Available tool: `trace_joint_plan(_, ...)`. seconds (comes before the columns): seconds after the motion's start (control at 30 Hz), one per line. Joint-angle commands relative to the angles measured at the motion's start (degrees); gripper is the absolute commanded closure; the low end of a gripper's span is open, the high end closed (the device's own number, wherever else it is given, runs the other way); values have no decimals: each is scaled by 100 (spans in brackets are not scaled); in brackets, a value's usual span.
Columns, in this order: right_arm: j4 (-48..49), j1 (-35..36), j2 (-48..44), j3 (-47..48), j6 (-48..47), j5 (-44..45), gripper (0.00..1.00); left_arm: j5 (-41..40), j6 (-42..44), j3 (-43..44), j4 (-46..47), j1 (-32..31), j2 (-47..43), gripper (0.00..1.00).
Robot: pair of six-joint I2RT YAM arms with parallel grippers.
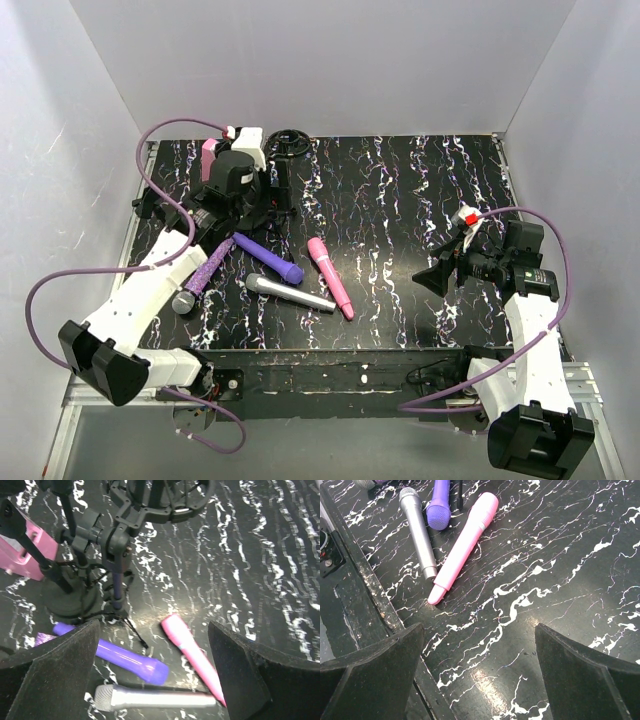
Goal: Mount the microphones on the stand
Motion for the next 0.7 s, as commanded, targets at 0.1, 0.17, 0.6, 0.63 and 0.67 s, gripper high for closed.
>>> trace_joint_plan(0.1, 89, 12, -103, 28, -108, -10, 2, -681, 1111, -889, 1874, -7, 31, 20)
trace_joint_plan(0.17, 106, 12, -121, 28, -108, 25, 2, -629, 1261, -1259, 2542, 2, 31, 22)
trace_joint_plan(0.6, 107, 12, -121, 45, -108, 122, 2, -1024, 1823, -1753, 4320, 72, 716, 55)
trace_joint_plan(0.63, 107, 12, -129, 45, -100, 130, 2, -1068, 1824, -1735, 4321, 81, 760, 59)
trace_joint_plan(0.67, 107, 3, -138, 45, -100, 139, 2, -1103, 1824, -1726, 4338, 90, 804, 65)
